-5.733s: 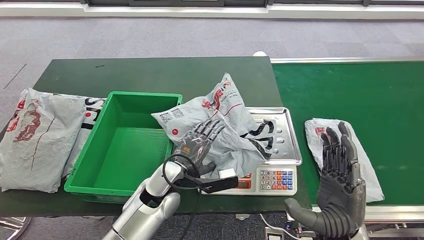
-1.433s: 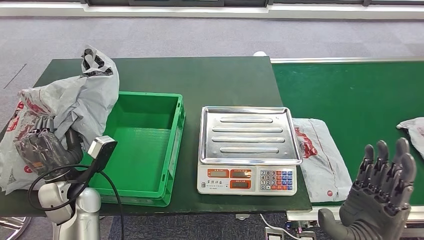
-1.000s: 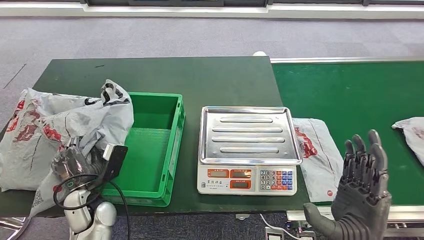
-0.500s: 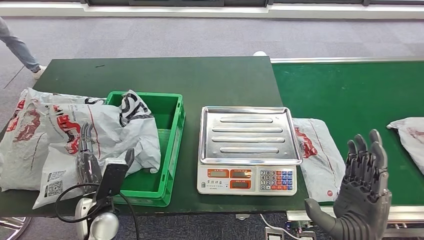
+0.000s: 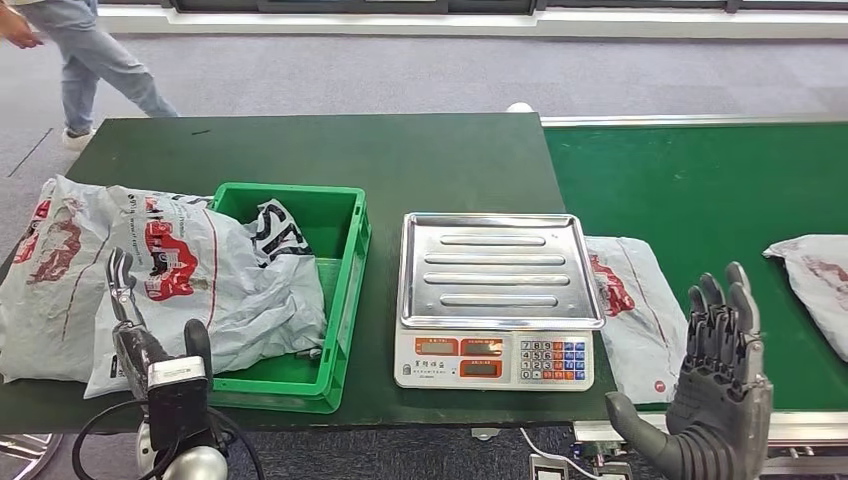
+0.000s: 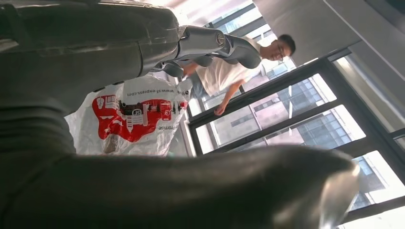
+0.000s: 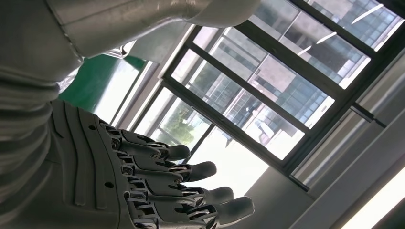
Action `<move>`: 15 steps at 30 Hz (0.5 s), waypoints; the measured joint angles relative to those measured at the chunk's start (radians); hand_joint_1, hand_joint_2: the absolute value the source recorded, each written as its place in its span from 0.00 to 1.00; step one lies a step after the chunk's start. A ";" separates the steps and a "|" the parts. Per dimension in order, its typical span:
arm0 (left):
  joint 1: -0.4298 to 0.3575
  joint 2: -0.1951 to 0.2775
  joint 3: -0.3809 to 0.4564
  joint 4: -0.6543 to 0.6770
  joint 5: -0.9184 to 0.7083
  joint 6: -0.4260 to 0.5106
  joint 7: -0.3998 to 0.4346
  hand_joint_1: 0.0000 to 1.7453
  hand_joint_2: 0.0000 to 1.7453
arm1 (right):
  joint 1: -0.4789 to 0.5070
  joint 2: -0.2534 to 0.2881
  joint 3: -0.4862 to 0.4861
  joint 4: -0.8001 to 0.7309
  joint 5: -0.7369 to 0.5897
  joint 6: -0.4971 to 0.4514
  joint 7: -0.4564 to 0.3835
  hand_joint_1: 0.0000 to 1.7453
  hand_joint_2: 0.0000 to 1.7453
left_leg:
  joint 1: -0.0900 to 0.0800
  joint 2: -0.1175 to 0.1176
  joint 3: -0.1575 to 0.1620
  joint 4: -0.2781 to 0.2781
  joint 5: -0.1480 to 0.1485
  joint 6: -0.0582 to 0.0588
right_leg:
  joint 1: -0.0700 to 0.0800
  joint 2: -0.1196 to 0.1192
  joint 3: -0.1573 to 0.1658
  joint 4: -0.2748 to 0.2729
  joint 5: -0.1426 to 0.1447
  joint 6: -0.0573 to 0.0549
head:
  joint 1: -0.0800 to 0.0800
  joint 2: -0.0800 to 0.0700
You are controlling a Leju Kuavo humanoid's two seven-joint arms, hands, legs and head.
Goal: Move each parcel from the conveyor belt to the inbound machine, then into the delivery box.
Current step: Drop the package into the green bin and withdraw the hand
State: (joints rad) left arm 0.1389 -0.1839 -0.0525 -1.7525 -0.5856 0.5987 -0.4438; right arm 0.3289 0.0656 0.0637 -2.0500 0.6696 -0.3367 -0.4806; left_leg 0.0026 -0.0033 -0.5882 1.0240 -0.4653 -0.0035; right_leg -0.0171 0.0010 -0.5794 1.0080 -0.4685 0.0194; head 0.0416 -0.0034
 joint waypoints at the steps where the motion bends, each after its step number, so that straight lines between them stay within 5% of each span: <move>1: 0.002 0.000 -0.002 -0.006 0.003 0.000 -0.002 0.00 0.00 | 0.000 0.000 -0.002 0.000 0.004 0.000 0.003 0.00 1.00 | 0.000 0.000 0.000 0.000 0.000 0.000 | 0.000 0.000 0.000 0.000 0.000 0.000 | 0.000 0.000; 15: 0.020 0.006 -0.016 -0.039 0.097 -0.030 -0.039 0.00 0.00 | -0.004 -0.001 -0.024 0.016 0.245 -0.025 0.154 0.00 1.00 | 0.000 0.000 0.000 0.000 0.000 0.000 | 0.000 0.000 0.000 0.000 0.000 0.000 | 0.000 0.000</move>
State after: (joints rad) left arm 0.1594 -0.1781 -0.0689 -1.7916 -0.4881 0.5687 -0.4825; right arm 0.3251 0.0648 0.0396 -2.0337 0.9150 -0.3621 -0.3270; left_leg 0.0027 -0.0032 -0.5881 1.0239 -0.4653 -0.0035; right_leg -0.0169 0.0013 -0.5791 1.0080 -0.4685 0.0193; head 0.0416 -0.0034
